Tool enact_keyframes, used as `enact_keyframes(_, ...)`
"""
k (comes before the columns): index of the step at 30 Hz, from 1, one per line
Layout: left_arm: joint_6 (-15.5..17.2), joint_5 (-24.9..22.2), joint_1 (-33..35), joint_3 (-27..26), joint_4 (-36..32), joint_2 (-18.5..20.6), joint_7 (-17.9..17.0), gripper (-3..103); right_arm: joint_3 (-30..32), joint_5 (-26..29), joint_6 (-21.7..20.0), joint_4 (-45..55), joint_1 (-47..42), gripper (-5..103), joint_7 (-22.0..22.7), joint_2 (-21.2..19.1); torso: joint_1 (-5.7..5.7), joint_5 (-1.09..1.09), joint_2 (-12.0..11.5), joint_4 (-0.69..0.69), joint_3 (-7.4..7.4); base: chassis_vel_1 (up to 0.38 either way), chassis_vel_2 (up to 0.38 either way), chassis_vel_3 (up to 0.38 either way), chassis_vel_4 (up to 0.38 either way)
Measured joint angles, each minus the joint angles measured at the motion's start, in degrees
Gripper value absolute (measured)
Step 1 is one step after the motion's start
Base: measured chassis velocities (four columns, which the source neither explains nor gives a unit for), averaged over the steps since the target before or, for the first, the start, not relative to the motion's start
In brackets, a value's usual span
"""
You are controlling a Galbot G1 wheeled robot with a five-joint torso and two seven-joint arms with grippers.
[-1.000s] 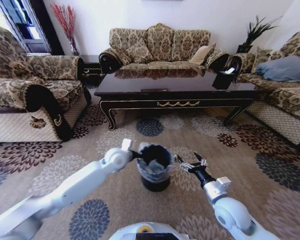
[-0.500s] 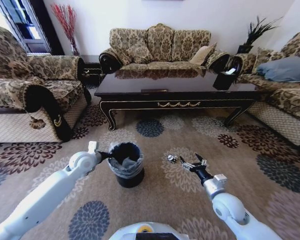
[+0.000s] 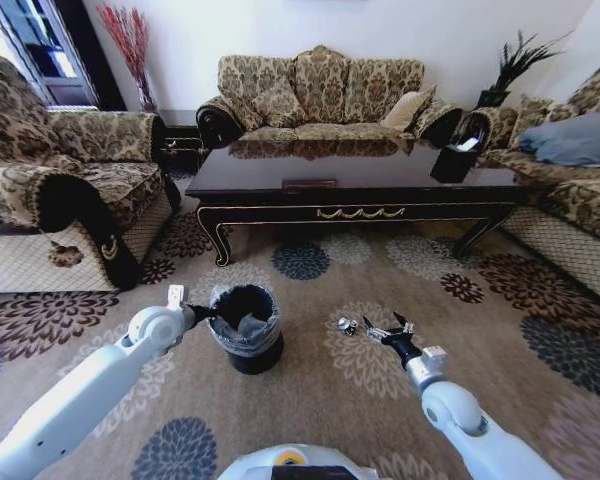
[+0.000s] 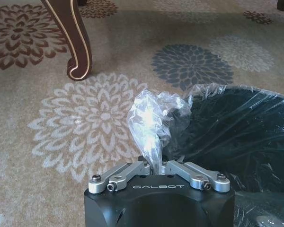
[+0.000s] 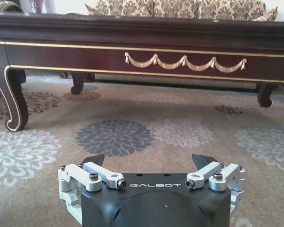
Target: Move to the front of the table and pick up the trash from the floor, then place it into the trash bin.
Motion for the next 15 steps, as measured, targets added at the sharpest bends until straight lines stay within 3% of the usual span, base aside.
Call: enact_keyframes(15,0.00,-1.32,0.84,-0.89,-1.44,1.35,-0.44,4,-7.53,0.02,-0.40,-11.10,8.95,100,-0.60,0.26,0.00,0.00,0.00,0.01,0.00,0.000,0.000,0.000,0.000)
